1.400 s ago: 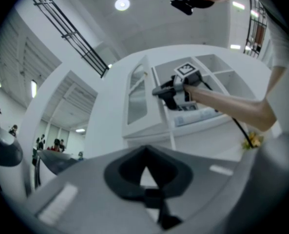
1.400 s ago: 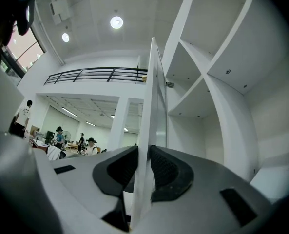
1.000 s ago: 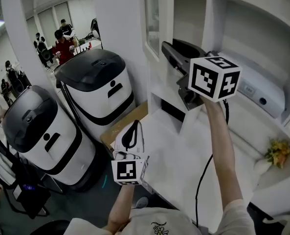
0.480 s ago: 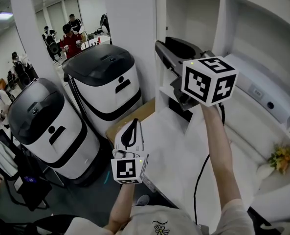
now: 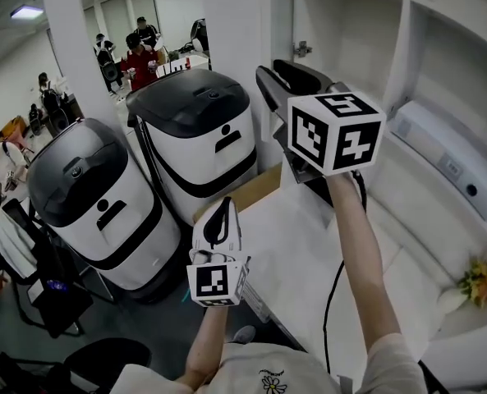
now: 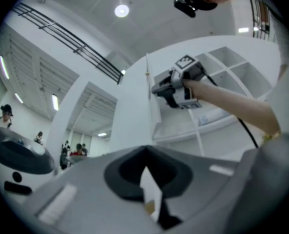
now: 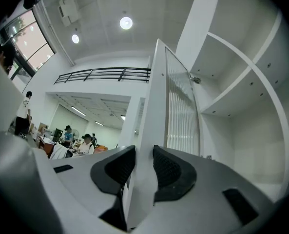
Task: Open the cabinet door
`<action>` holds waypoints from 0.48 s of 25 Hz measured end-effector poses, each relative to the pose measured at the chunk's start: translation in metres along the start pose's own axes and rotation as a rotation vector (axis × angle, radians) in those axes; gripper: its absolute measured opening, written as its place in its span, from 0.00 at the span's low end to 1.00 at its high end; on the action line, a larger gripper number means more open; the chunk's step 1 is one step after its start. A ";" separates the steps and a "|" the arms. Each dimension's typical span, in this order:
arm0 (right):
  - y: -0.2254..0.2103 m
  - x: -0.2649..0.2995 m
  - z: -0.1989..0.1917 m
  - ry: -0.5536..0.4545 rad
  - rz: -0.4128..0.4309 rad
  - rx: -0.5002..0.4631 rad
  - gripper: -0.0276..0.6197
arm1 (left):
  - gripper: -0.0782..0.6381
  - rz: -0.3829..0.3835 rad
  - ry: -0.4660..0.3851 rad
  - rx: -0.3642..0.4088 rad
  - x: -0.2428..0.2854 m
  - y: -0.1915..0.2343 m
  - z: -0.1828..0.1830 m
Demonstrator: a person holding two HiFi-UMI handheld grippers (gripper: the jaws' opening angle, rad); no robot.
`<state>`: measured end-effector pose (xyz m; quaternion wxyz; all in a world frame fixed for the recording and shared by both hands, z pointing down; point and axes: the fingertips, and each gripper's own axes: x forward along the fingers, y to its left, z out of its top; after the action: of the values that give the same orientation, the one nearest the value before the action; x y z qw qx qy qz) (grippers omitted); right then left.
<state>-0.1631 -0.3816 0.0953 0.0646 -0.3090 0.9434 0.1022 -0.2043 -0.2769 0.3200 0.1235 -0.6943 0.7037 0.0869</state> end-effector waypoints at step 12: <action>0.029 0.041 -0.005 -0.022 -0.029 -0.038 0.23 | 0.12 0.102 0.008 0.014 -0.016 0.052 0.000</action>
<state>-0.2139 -0.3831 0.0970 0.0706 -0.3225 0.9359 0.1227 -0.2558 -0.2604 0.3222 0.1206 -0.6569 0.7393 0.0854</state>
